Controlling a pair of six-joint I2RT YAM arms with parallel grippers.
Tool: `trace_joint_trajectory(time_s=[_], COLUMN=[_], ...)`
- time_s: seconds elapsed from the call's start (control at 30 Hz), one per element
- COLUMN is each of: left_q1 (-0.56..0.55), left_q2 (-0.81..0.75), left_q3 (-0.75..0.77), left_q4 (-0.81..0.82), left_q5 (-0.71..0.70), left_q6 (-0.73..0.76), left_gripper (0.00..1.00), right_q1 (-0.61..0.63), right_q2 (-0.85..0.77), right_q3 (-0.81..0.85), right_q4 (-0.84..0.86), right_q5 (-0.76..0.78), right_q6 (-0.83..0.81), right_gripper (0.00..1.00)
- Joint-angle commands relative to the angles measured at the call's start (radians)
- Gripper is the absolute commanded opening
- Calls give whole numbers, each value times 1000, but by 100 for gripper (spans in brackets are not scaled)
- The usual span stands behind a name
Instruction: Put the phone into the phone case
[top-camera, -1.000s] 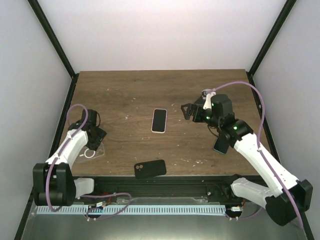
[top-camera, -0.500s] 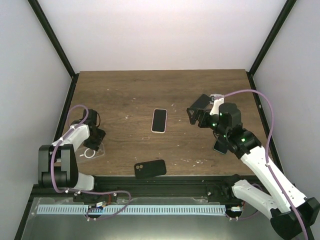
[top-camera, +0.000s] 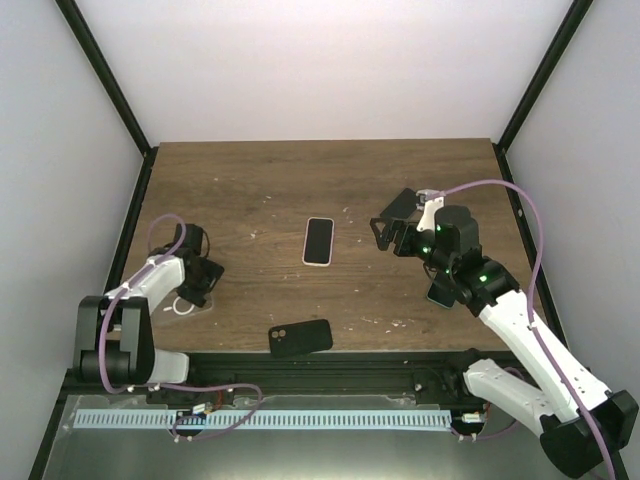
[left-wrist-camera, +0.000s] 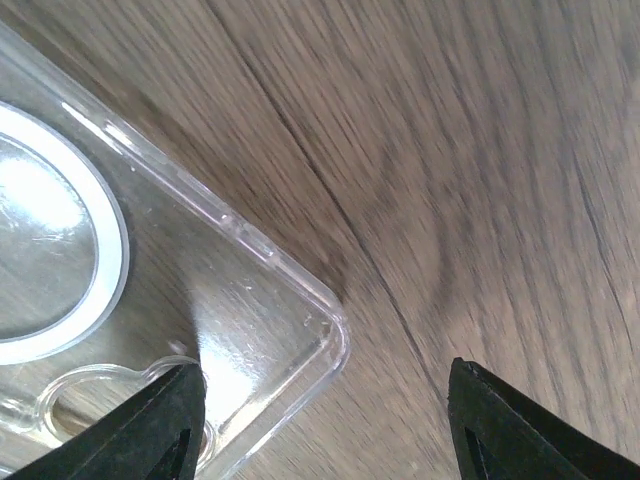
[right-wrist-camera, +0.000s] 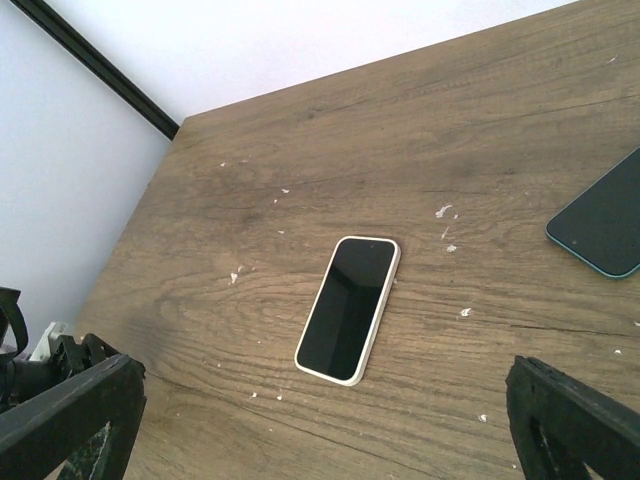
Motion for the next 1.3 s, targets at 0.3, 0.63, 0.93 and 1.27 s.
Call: trace_joint_trajectory(time_s=[0.3, 0.63, 0.93, 1.27], left_q1=[-226, -272, -268, -105], left_q2=[143, 350, 360, 156], left_q3=[162, 362, 479, 300], left_q4=[91, 171, 116, -49], left_q5=[172, 174, 129, -30], left_q6=[-94, -34, 74, 170], left_gripper=[68, 68, 70, 76], right_q1=[-5, -5, -5, -5], right_q2=[3, -16, -20, -10], right_q3=[-23, -18, -43, -84], right_q4=[30, 12, -3, -4], right_q5=[-32, -26, -39, -103], right_q6=[46, 58, 70, 68], right_gripper=[100, 100, 98, 87])
